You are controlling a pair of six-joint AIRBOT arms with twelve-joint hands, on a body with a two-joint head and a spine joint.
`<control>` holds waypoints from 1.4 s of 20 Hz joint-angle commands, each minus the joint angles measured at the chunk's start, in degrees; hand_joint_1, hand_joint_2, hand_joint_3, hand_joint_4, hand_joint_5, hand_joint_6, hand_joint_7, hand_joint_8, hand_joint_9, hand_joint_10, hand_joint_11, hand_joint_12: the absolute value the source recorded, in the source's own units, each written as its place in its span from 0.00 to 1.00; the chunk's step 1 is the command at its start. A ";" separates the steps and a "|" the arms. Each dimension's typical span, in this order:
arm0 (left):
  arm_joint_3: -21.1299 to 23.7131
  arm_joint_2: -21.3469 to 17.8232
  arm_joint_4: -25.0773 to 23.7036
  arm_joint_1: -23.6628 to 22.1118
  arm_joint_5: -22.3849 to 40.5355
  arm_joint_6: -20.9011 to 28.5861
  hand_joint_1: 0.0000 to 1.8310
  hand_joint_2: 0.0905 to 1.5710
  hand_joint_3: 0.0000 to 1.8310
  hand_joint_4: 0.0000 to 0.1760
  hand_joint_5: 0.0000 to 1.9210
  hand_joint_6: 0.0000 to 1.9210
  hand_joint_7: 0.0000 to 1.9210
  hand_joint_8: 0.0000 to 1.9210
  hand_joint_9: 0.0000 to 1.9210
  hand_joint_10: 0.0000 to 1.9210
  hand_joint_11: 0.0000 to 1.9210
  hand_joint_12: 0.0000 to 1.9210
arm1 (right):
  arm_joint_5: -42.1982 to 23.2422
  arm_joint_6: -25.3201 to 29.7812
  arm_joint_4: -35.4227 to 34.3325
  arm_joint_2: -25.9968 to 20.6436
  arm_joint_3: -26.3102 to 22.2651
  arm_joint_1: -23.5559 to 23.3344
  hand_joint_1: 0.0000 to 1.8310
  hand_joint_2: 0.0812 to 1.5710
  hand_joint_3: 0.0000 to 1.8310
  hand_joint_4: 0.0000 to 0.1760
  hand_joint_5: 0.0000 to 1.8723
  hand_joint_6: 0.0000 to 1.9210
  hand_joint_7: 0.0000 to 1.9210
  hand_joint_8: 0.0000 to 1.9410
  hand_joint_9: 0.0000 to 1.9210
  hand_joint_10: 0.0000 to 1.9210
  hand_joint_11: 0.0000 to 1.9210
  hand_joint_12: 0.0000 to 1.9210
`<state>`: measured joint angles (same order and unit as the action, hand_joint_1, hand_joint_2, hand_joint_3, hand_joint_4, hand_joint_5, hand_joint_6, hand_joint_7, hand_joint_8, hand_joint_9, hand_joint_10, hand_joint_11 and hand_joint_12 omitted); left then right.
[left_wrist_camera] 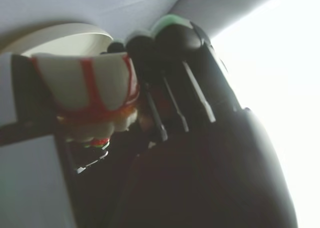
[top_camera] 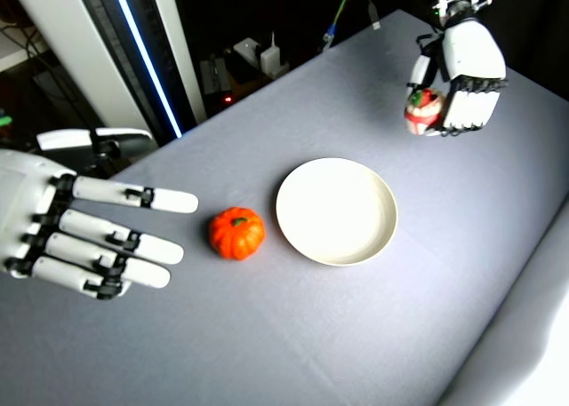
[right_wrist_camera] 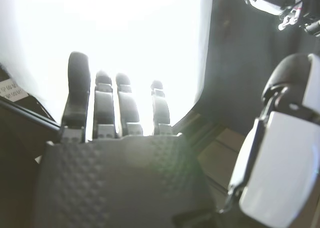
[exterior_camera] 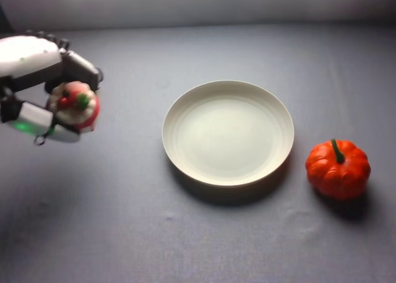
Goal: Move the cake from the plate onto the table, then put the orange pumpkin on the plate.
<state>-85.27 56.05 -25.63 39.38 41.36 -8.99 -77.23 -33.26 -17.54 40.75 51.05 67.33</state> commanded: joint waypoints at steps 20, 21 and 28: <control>5.39 -2.16 23.85 23.35 18.76 0.00 0.59 0.63 0.00 0.00 0.37 0.00 0.32 0.37 0.28 0.81 0.24 0.98 | -7.00 0.42 -0.91 -0.22 -0.35 -0.39 0.28 0.41 0.01 1.00 0.00 0.00 0.00 0.00 0.00 0.00 0.00 1.00; 5.13 -1.76 23.86 23.07 18.82 0.00 0.61 0.62 0.00 0.00 0.35 0.00 0.30 0.34 0.26 0.75 0.22 0.94 | -7.00 0.42 -0.91 -0.22 -0.35 -0.39 0.28 0.41 0.01 1.00 0.00 0.00 0.00 0.00 0.00 0.00 0.00 1.00; 4.18 0.15 22.65 18.64 19.08 0.00 0.57 0.56 0.00 0.00 0.14 0.00 0.14 0.01 0.10 0.21 0.00 0.60 | -7.00 0.42 -0.90 -0.20 -0.36 -0.35 0.30 0.40 0.01 1.00 0.00 0.00 0.00 0.00 0.00 0.00 0.00 1.00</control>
<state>-80.68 56.23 -5.08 58.19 54.57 -9.17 -77.23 -33.23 -17.78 40.75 50.63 67.33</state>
